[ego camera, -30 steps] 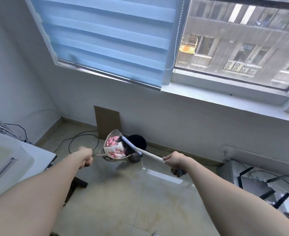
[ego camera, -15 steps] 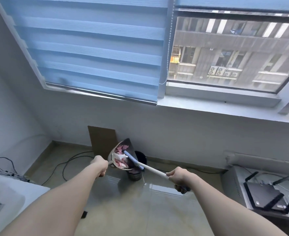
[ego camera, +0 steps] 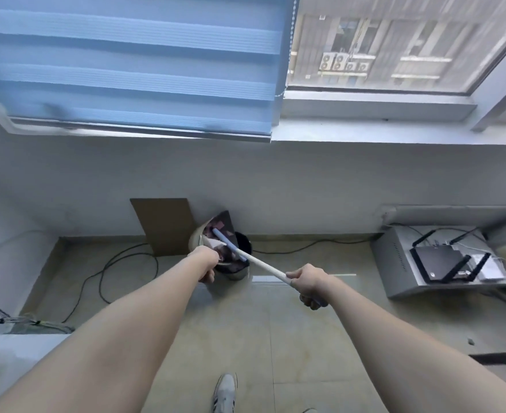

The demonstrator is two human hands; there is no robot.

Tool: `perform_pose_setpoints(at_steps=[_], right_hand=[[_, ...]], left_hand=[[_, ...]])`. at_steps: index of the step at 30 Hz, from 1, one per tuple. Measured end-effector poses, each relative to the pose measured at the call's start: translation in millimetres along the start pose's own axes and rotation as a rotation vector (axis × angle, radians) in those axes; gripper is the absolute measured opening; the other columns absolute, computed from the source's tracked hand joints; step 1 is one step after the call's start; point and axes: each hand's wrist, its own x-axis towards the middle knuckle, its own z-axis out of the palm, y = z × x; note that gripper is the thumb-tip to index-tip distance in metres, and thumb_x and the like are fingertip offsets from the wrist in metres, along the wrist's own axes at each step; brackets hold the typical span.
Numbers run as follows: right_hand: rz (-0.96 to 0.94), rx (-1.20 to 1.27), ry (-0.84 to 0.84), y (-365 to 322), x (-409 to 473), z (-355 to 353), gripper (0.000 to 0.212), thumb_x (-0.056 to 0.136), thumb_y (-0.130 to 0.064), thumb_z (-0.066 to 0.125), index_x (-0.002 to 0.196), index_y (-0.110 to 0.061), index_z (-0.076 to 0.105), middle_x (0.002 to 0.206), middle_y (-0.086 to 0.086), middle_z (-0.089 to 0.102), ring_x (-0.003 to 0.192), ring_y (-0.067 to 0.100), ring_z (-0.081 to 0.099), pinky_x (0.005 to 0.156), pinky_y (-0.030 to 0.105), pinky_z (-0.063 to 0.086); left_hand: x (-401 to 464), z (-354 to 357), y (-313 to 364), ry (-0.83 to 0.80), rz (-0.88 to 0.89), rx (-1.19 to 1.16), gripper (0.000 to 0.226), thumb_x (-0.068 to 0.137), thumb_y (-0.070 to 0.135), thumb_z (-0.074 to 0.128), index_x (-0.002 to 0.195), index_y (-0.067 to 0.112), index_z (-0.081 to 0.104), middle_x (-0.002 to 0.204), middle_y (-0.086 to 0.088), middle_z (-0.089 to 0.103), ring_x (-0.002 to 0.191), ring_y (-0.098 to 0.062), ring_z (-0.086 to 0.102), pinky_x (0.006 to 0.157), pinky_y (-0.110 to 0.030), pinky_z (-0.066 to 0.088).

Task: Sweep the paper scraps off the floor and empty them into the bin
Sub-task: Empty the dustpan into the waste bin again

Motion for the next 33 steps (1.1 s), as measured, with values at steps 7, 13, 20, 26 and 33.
perform_pose_setpoints(at_steps=[7, 13, 20, 26, 33], right_hand=[[0.031, 0.044, -0.03, 8, -7, 9, 0.051, 0.096, -0.008, 0.034, 0.135, -0.028, 0.059, 0.066, 0.003, 0.034, 0.048, 0.017, 0.028, 0.044, 0.02, 0.022], [0.067, 0.09, -0.028, 31, -19, 2, 0.051, 0.096, -0.007, 0.031, 0.124, -0.031, 0.066, 0.066, 0.002, 0.029, 0.049, 0.016, 0.024, 0.047, 0.021, 0.02], [0.067, 0.034, 0.017, 35, -26, -27, 0.046, 0.097, -0.012, 0.038, 0.134, -0.028, 0.06, 0.064, 0.004, 0.035, 0.047, 0.016, 0.025, 0.045, 0.02, 0.022], [0.049, 0.022, 0.086, 45, -41, -43, 0.045, 0.097, -0.012, 0.039, 0.134, -0.027, 0.06, 0.069, 0.005, 0.038, 0.045, 0.016, 0.026, 0.041, 0.017, 0.024], [0.012, 0.011, 0.11, 51, -56, -47, 0.047, 0.097, -0.011, 0.039, 0.136, -0.028, 0.058, 0.066, 0.005, 0.039, 0.047, 0.017, 0.028, 0.04, 0.016, 0.024]], left_hand=[[18, -6, -23, -0.312, -0.172, -0.607, 0.023, 0.093, -0.005, 0.029, 0.074, 0.006, 0.038, 0.062, -0.01, 0.042, 0.044, -0.017, 0.046, 0.035, -0.014, 0.045], [37, 15, -41, -0.331, -0.253, -0.674, 0.018, 0.101, 0.027, 0.046, 0.085, 0.019, 0.05, 0.048, 0.002, 0.023, 0.021, -0.01, 0.019, 0.026, -0.005, 0.016], [34, 24, -48, -0.345, -0.239, -0.547, 0.014, 0.104, 0.019, 0.03, 0.097, 0.024, 0.042, 0.037, 0.002, 0.022, 0.02, -0.007, 0.018, 0.025, -0.006, 0.015], [18, 33, -46, -0.343, -0.185, -0.468, 0.03, 0.103, 0.012, 0.022, 0.078, 0.014, 0.039, 0.031, 0.003, 0.018, 0.019, -0.006, 0.016, 0.025, -0.006, 0.012], [8, 32, -45, -0.352, -0.161, -0.487, 0.031, 0.103, 0.011, 0.023, 0.076, 0.018, 0.036, 0.032, 0.005, 0.017, 0.019, -0.005, 0.015, 0.024, -0.006, 0.012]])
